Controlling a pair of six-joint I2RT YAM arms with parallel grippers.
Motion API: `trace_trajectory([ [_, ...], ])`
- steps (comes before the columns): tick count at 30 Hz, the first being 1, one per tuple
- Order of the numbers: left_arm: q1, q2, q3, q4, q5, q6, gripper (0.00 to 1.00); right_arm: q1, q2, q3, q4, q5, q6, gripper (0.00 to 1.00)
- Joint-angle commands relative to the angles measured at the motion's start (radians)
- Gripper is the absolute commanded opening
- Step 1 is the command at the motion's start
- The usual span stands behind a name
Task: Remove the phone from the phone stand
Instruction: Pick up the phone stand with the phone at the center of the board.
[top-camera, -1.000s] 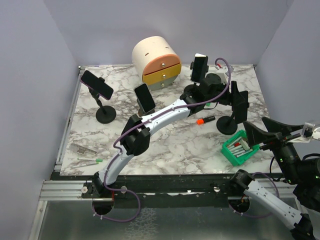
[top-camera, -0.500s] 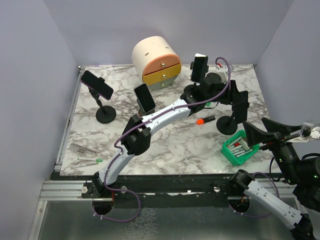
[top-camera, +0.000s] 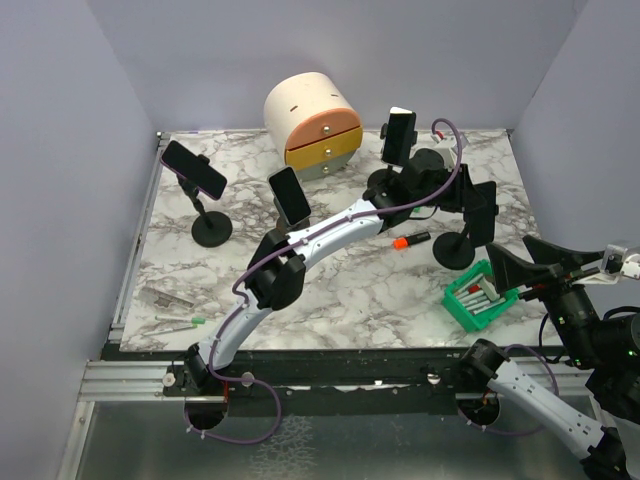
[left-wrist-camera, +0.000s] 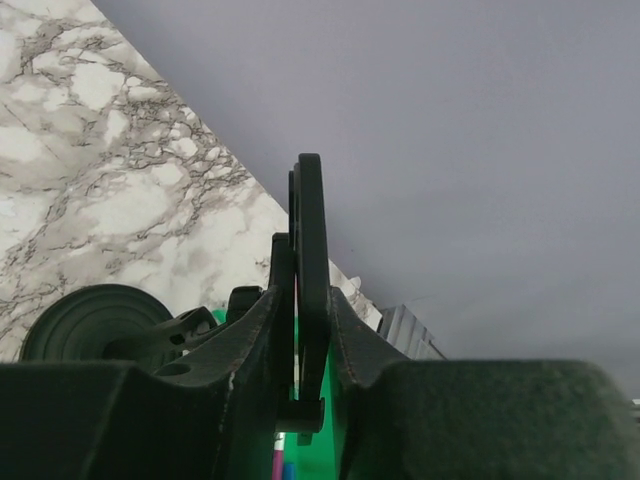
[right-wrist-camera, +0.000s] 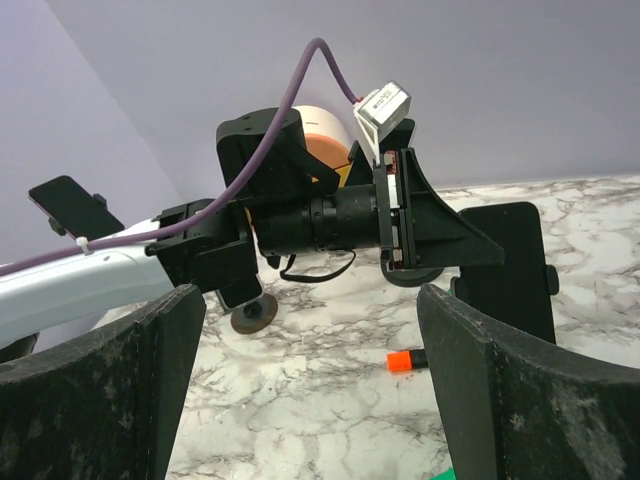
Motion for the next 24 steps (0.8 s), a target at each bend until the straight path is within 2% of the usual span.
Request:
trace_trajectory([
  [1,0.005,0.005,0.030,0.036,0.027,-0.013,0.22,0.000,-0.002,0.006,-0.023,0.019,0.001,0.92],
  [3,0.005,-0.003,0.025,0.043,0.030,-0.020,0.18,0.000,-0.001,0.008,-0.023,0.019,0.001,0.92],
  [9,0.005,-0.034,0.009,0.107,0.045,-0.036,0.00,0.000,0.001,0.019,-0.025,0.016,0.003,0.92],
  [14,0.003,-0.090,-0.038,0.189,0.065,-0.039,0.00,0.000,0.005,0.035,-0.026,0.010,0.003,0.92],
  [24,0.003,-0.206,-0.058,0.204,0.052,0.003,0.00,0.000,0.030,0.087,-0.029,-0.009,-0.011,0.92],
])
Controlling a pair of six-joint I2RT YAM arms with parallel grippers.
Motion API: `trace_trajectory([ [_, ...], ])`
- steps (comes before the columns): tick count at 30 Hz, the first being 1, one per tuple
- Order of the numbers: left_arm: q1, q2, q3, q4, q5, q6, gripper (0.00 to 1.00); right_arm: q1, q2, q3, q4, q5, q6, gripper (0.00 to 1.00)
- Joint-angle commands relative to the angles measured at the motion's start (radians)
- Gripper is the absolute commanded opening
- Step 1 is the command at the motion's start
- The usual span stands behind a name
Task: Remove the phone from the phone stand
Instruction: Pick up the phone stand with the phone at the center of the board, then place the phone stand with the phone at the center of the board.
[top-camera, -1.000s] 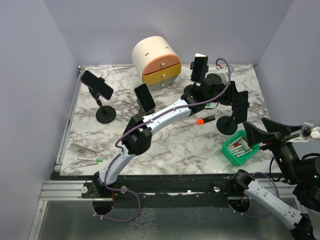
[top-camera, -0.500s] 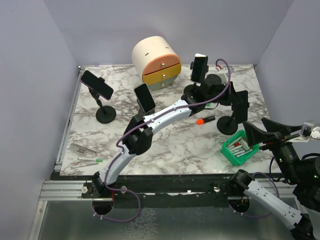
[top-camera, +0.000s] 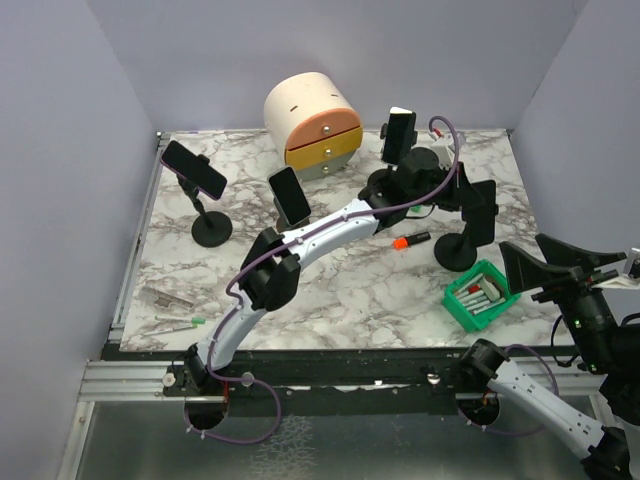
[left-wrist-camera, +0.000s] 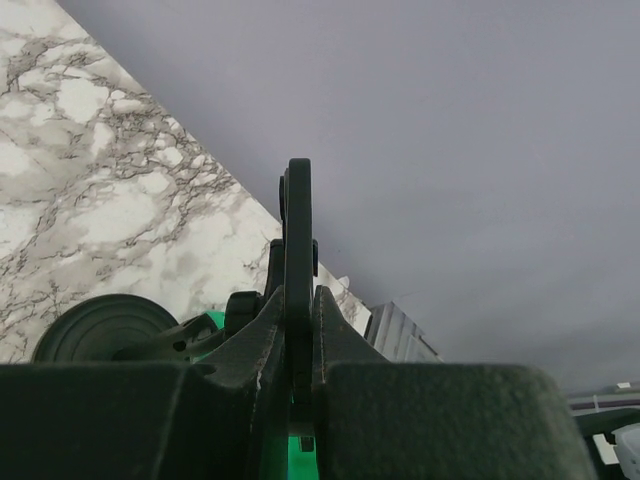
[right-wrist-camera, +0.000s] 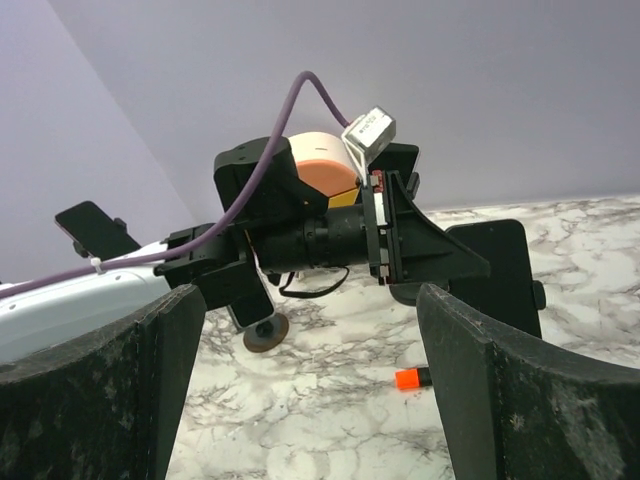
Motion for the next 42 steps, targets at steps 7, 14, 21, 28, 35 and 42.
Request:
trace_trajectory([
  [7,-0.001,-0.255,-0.058,0.138,0.018,0.030,0.00,0.000,0.042,0.038,-0.011,-0.035,-0.011,0.92],
  [14,-0.001,-0.425,-0.189,0.087,-0.017,0.100,0.00,0.000,0.069,0.050,0.011,-0.086,-0.021,0.92],
  [21,0.000,-0.665,-0.461,-0.001,-0.122,0.213,0.00,0.000,0.127,0.059,0.092,-0.196,-0.045,0.92],
  [28,0.002,-0.976,-0.793,-0.025,-0.262,0.315,0.00,0.000,0.219,0.034,0.187,-0.319,-0.058,0.92],
  [35,0.022,-1.187,-1.007,-0.046,-0.295,0.347,0.00,0.000,0.276,-0.055,0.331,-0.376,-0.037,0.93],
  [42,0.072,-1.235,-1.075,-0.031,-0.191,0.382,0.00,0.000,0.295,-0.164,0.406,-0.358,-0.032,0.93],
])
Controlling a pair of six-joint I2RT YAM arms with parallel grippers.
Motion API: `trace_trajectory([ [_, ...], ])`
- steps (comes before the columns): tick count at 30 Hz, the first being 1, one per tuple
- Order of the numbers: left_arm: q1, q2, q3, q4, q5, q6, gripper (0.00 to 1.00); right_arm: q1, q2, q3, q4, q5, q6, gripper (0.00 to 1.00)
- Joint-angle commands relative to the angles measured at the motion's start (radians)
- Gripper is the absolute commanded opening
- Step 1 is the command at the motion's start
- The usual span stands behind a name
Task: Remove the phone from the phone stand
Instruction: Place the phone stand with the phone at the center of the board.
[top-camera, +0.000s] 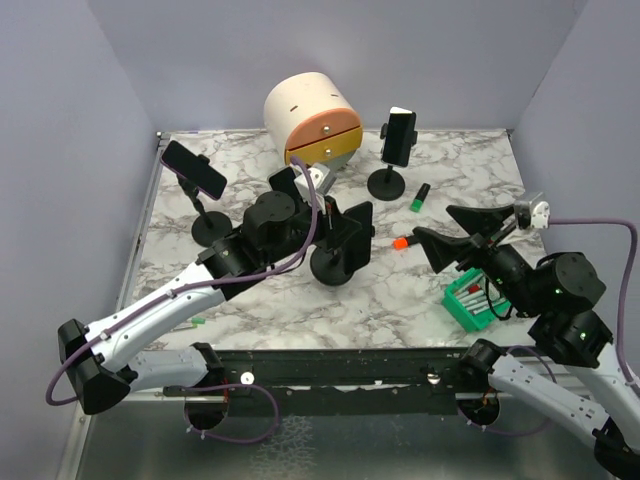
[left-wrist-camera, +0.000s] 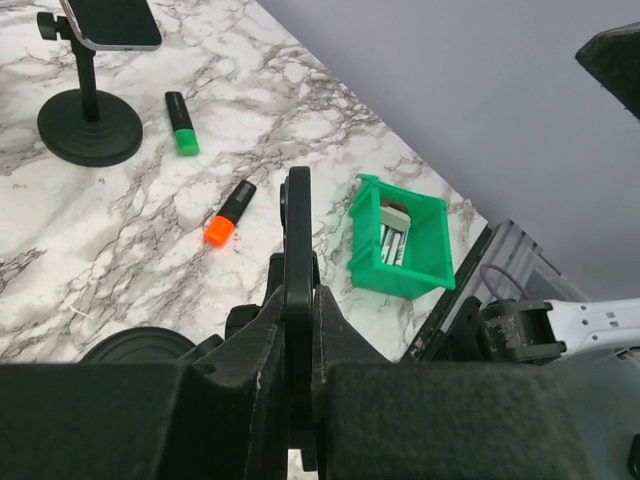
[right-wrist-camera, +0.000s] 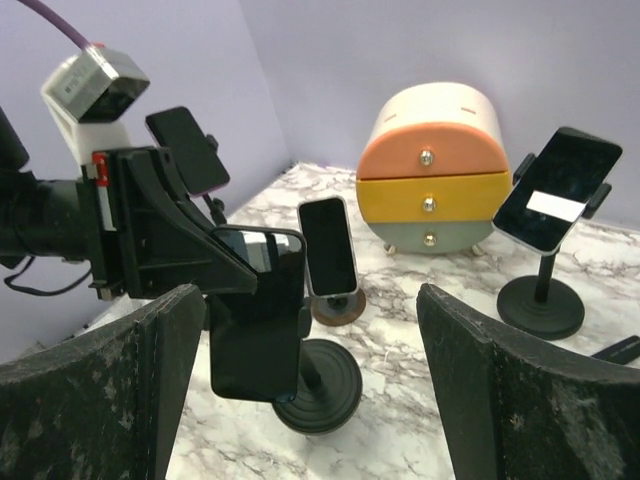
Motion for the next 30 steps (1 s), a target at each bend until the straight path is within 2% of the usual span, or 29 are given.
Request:
trace_trajectory([
  [1,0.041,-0.041,0.002,0.125,0.087,0.046,0.00,0.000,-0.005,-0.070,0.084,-0.012,0.004,0.93],
  [6,0.102,-0.033,-0.014,0.126,0.186,0.062,0.00,0.000,-0.059,-0.156,0.141,0.003,0.008,0.93],
  [12,0.195,-0.010,-0.058,0.233,0.328,0.015,0.00,0.000,-0.102,-0.197,0.148,0.020,-0.001,0.93],
  [17,0.214,0.004,-0.095,0.331,0.430,-0.037,0.00,0.000,-0.117,-0.216,0.130,0.035,-0.003,0.93],
  [30,0.222,0.050,-0.207,0.489,0.476,-0.216,0.00,0.000,-0.119,-0.237,0.119,0.048,0.015,0.93],
])
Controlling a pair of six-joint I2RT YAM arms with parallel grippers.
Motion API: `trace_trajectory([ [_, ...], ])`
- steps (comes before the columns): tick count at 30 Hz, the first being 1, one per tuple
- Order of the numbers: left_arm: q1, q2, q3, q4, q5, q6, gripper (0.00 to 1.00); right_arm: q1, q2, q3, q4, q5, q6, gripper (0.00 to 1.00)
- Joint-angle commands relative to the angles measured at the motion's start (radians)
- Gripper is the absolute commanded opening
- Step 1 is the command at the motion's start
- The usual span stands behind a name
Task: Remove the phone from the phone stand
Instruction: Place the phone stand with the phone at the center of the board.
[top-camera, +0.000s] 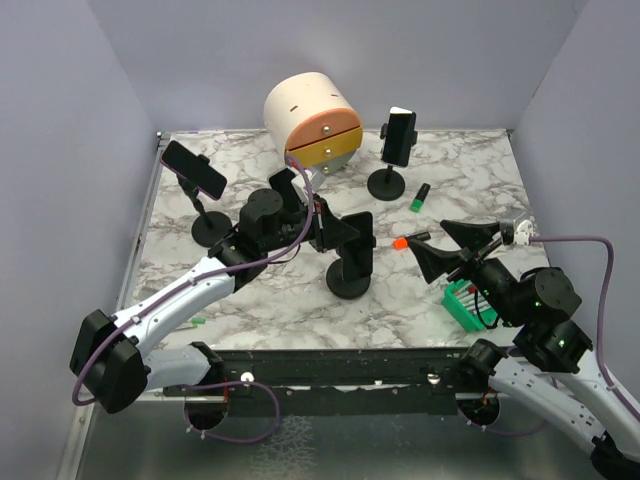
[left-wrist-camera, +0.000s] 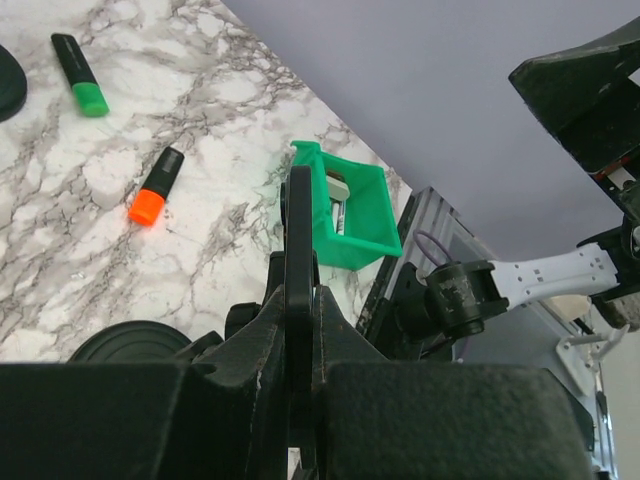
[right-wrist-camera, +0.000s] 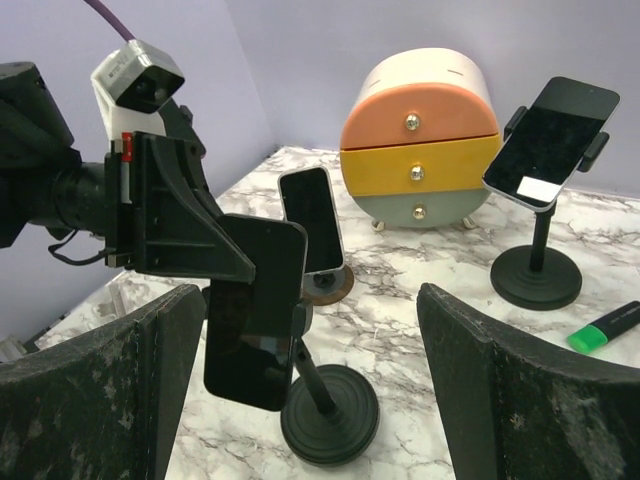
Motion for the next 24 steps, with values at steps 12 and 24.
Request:
trace_trajectory([
  [12,0.010,-0.015,-0.096,0.220,0.020,-0.112,0.00,0.000,-0.001,-0.001,-0.001,0.019,0.027,0.93],
  [24,0.011,-0.034,-0.141,0.220,-0.001,-0.106,0.50,0.000,0.004,0.004,-0.020,0.029,0.033,0.93],
])
